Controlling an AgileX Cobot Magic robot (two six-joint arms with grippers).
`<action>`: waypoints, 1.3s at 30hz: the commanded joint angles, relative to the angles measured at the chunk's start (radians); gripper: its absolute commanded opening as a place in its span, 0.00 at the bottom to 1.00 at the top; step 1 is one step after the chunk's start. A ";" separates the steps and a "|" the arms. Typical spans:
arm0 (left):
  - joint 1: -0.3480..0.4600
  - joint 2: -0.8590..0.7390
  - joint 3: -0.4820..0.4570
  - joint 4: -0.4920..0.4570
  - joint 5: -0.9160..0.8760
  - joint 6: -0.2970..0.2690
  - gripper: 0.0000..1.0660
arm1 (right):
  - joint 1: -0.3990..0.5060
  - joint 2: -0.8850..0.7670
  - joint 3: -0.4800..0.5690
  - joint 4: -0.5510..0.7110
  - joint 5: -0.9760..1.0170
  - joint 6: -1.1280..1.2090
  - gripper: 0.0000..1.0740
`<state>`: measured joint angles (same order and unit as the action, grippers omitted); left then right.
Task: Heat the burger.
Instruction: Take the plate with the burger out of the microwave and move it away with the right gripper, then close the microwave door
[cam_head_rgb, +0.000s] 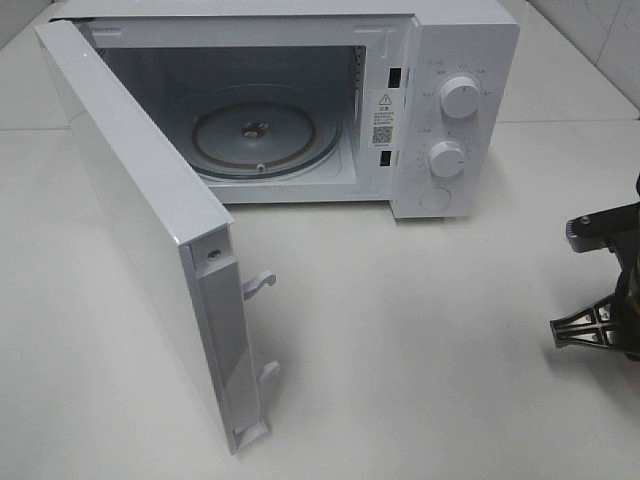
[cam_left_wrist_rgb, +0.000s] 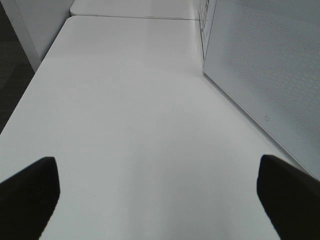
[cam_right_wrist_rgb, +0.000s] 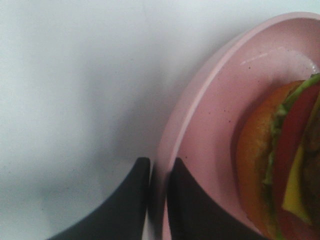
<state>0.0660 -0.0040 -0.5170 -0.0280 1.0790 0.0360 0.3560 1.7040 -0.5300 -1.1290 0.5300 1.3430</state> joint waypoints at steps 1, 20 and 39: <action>0.002 -0.013 0.002 -0.004 -0.009 0.000 0.94 | -0.005 -0.035 0.002 0.008 0.021 -0.011 0.28; 0.002 -0.013 0.002 -0.004 -0.009 0.000 0.94 | -0.005 -0.535 0.002 0.499 -0.164 -0.740 0.84; 0.002 -0.013 0.002 -0.004 -0.009 0.000 0.94 | -0.005 -0.971 -0.015 0.977 0.085 -1.189 0.73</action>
<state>0.0660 -0.0040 -0.5170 -0.0280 1.0790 0.0360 0.3560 0.7470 -0.5390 -0.1650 0.6010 0.1780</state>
